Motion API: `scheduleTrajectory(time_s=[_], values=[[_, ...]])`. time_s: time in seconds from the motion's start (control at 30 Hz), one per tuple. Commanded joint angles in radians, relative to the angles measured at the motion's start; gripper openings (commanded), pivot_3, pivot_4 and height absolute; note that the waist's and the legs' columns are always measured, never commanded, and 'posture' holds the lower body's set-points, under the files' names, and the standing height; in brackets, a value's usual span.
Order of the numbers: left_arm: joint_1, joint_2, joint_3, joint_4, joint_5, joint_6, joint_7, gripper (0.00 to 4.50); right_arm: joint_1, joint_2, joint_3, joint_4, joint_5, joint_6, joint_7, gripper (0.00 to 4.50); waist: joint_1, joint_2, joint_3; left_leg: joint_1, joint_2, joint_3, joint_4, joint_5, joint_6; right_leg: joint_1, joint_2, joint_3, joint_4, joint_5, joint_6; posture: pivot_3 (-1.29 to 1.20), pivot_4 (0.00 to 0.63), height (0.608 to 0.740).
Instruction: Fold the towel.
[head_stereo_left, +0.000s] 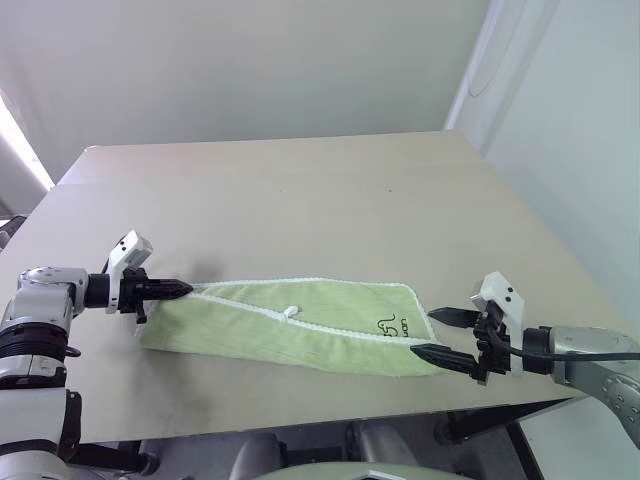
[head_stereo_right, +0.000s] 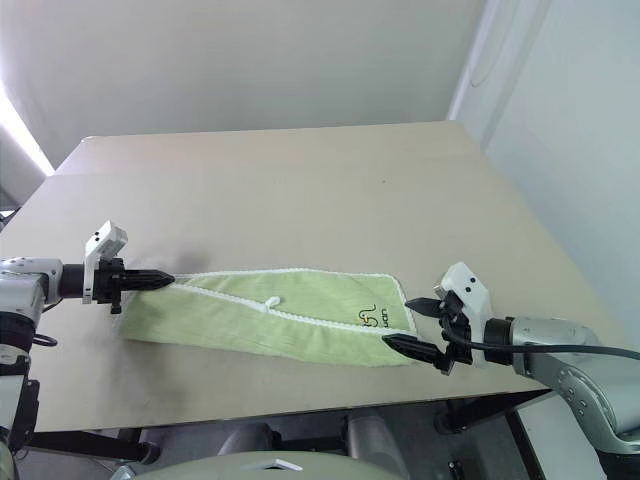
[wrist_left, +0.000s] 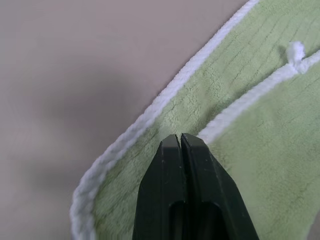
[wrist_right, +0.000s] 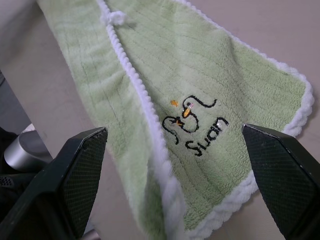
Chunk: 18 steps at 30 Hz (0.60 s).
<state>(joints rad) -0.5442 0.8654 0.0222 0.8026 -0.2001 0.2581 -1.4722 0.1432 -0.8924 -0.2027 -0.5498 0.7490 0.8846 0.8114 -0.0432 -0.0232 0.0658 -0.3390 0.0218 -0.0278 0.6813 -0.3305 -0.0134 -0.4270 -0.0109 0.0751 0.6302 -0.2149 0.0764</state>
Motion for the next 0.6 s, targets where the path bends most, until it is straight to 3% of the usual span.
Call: scheduleTrajectory(time_s=[0.03,0.27,0.6], values=[[-0.019,0.048,0.044,-0.037,-0.023,0.025,0.003,0.06,-0.006,-0.005,-0.020,-0.016,0.001,-0.018,0.010,4.50,0.000,0.000,0.000,0.000,0.000,0.000,0.000,0.000,0.000,0.000,0.000,0.000,0.000,0.000,0.000,0.00,0.000,0.712],[-0.033,0.062,0.079,-0.048,-0.046,0.081,0.038,0.06,-0.006,-0.008,-0.044,-0.005,0.009,-0.017,0.021,4.50,0.000,0.000,0.000,0.000,0.000,0.000,0.000,0.000,0.000,0.000,0.000,0.000,0.000,0.000,0.000,0.00,0.000,0.712],[0.027,0.029,0.076,-0.133,-0.060,0.105,0.067,0.06,-0.123,0.004,0.054,0.092,-0.007,0.043,0.015,4.50,-0.001,0.000,0.000,0.001,0.000,0.000,0.000,0.000,0.000,0.000,0.000,0.000,0.000,0.000,0.000,0.00,0.000,0.712]])
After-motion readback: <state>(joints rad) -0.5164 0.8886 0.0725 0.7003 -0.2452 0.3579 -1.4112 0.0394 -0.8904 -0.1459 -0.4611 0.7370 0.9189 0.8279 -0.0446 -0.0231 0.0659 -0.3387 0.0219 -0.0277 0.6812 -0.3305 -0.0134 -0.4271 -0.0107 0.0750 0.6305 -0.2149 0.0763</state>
